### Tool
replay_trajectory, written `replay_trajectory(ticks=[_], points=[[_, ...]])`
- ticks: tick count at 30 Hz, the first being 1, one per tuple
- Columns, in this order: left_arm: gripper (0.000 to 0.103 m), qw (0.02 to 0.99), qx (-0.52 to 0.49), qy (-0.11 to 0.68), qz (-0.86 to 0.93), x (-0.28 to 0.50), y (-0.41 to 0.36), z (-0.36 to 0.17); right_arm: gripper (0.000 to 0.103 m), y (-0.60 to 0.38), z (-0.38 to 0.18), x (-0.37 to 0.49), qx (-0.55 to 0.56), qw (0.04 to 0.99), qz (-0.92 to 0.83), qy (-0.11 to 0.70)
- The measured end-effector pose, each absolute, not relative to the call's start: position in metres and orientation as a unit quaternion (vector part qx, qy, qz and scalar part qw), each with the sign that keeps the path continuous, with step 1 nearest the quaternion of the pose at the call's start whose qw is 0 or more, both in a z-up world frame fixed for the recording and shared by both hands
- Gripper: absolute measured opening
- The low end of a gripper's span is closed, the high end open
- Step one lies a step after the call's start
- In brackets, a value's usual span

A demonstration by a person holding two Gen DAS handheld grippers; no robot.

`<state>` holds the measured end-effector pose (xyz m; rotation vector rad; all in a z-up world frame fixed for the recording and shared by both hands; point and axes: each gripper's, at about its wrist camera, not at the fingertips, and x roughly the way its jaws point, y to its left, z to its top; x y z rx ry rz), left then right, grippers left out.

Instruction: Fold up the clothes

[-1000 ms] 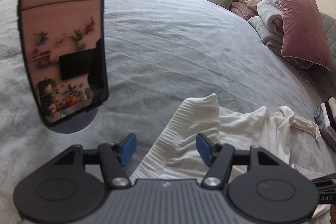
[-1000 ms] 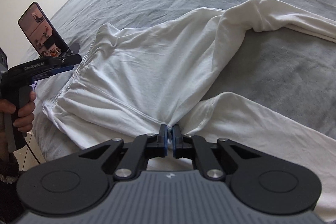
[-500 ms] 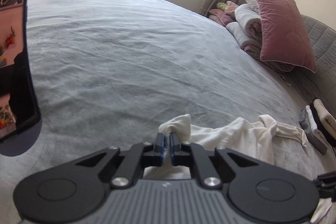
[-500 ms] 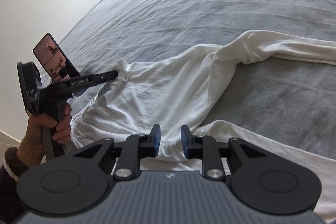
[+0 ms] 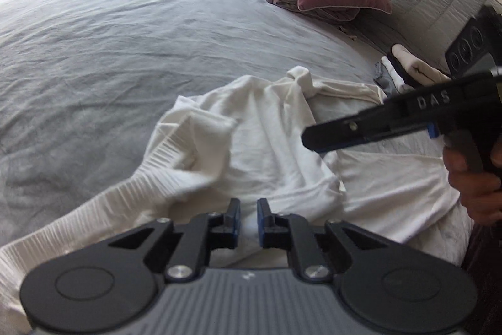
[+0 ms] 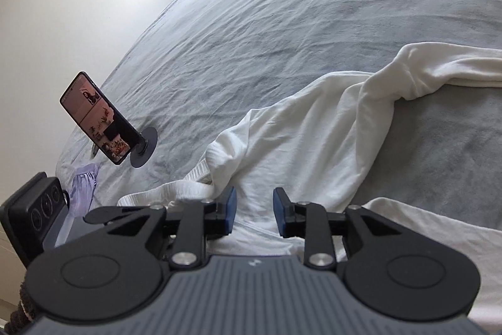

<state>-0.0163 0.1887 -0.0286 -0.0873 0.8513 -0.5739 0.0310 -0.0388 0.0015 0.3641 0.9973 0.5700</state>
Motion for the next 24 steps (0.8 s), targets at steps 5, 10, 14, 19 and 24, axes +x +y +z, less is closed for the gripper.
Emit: replay_trajectory(ticks=[5, 10, 14, 19, 24], points=[[0.025, 0.869, -0.034, 0.398, -0.292, -0.034, 0.2, -0.02, 0.04, -0.03, -0.001, 0.033, 0.18, 0.82, 0.266, 0.474], [0.046, 0.901, -0.051, 0.359, -0.238, -0.044, 0.24, 0.006, 0.04, -0.02, 0.001, 0.04, 0.183, 0.823, 0.26, 0.472], [0.05, 0.917, -0.086, 0.354, -0.164, -0.043, 0.283, 0.015, 0.04, -0.003, 0.013, 0.049, 0.163, 0.83, 0.274, 0.458], [0.05, 0.902, -0.136, 0.397, -0.1, -0.035, 0.321, 0.002, 0.04, 0.024, 0.023, 0.06, 0.127, 0.837, 0.286, 0.449], [0.044, 0.876, -0.158, 0.451, -0.067, -0.029, 0.333, -0.02, 0.04, 0.053, 0.016, 0.068, 0.066, 0.847, 0.273, 0.452]])
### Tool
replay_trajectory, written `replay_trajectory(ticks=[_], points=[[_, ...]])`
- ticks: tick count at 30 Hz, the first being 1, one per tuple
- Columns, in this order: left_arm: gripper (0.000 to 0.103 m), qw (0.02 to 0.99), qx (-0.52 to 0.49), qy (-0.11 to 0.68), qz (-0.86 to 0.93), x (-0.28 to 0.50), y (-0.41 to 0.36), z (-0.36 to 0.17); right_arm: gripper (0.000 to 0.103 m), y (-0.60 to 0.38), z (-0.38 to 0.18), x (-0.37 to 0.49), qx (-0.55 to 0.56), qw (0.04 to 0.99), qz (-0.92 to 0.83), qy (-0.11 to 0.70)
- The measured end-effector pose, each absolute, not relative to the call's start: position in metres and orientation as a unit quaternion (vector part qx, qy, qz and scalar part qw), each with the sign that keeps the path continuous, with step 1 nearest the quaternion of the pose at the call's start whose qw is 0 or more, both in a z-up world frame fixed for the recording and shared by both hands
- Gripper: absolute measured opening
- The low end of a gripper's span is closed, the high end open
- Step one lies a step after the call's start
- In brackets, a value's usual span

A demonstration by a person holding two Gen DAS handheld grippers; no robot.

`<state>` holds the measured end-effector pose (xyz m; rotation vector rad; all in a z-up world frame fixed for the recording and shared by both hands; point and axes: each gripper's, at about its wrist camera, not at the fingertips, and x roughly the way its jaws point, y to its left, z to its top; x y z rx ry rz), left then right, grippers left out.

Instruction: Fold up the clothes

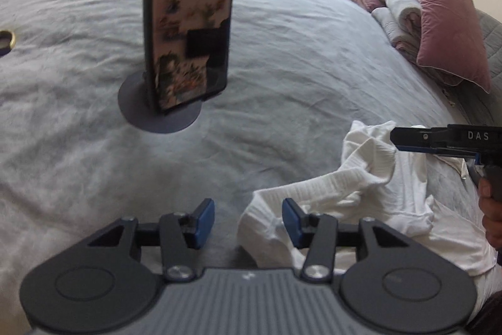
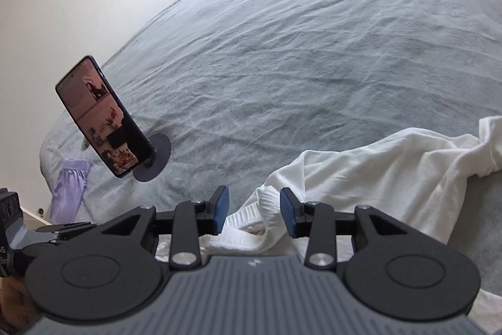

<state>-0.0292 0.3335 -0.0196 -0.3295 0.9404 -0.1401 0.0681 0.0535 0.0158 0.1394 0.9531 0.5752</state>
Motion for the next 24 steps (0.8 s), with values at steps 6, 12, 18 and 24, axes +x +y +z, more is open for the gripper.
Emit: replay_trajectory(ticks=[6, 12, 18, 24], points=[[0.014, 0.866, -0.159, 0.47, -0.06, -0.034, 0.336, -0.025, 0.016, 0.078, -0.004, 0.069, -0.041, 0.863, 0.227, 0.449], [0.007, 0.883, -0.146, 0.439, -0.084, -0.051, 0.338, -0.007, 0.009, 0.08, 0.014, 0.072, -0.015, 0.885, 0.231, 0.404], [0.007, 0.9, -0.154, 0.397, -0.097, -0.069, 0.349, 0.015, 0.008, 0.11, 0.041, 0.085, 0.009, 0.904, 0.245, 0.35], [0.007, 0.907, -0.149, 0.386, -0.085, -0.075, 0.358, 0.019, 0.008, 0.16, 0.038, 0.106, 0.016, 0.905, 0.261, 0.336]])
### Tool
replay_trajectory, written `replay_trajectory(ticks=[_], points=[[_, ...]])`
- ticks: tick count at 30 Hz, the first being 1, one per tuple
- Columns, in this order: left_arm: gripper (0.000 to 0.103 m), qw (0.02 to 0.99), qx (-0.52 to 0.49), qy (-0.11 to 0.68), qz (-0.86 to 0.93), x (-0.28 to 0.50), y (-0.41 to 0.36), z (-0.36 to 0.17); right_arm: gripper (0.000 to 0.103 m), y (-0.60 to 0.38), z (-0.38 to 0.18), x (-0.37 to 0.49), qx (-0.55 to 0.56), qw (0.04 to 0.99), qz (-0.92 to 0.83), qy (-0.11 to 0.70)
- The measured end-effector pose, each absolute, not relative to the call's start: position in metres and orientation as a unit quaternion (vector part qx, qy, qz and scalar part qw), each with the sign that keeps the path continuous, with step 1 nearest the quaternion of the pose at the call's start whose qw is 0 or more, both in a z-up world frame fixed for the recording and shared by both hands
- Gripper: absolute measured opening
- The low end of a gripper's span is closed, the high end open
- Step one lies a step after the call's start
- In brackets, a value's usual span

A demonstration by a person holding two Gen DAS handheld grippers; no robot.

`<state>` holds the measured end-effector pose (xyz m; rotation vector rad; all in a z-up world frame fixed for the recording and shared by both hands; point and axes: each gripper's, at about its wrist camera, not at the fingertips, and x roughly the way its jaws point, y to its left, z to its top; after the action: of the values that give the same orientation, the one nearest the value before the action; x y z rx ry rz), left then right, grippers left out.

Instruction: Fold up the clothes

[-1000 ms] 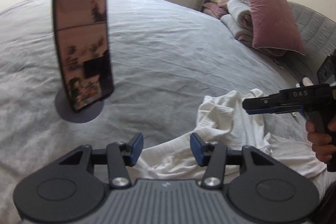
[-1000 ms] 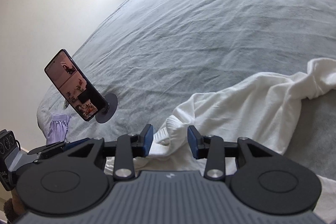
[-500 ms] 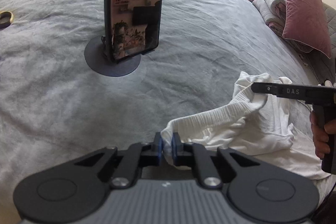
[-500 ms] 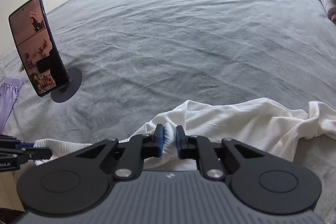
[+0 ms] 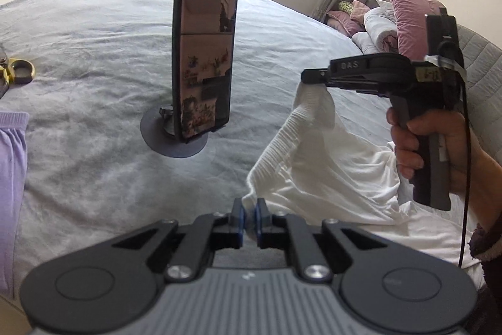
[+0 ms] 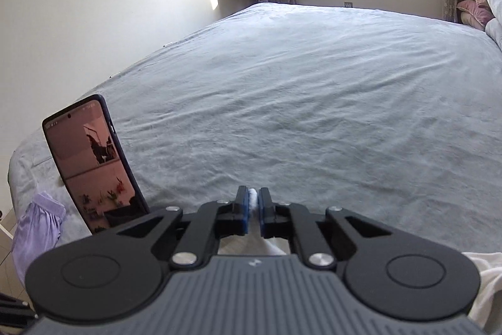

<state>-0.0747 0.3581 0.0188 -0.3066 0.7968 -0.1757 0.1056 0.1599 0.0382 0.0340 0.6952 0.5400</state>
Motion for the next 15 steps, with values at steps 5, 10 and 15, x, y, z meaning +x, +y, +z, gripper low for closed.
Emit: replay_trajectory(ticks=[5, 10, 15], points=[[0.007, 0.899, -0.135, 0.41, -0.072, -0.07, 0.364, 0.002, 0.007, 0.191, 0.014, 0.126, 0.025, 0.896, 0.263, 0.357], [0.007, 0.886, -0.09, 0.449, -0.073, -0.063, 0.354, -0.016, 0.008, 0.203, -0.022, 0.137, 0.037, 0.878, 0.267, 0.396], [0.021, 0.885, -0.077, 0.453, -0.073, -0.063, 0.354, -0.016, 0.018, 0.2, -0.026, 0.14, 0.062, 0.869, 0.286, 0.399]])
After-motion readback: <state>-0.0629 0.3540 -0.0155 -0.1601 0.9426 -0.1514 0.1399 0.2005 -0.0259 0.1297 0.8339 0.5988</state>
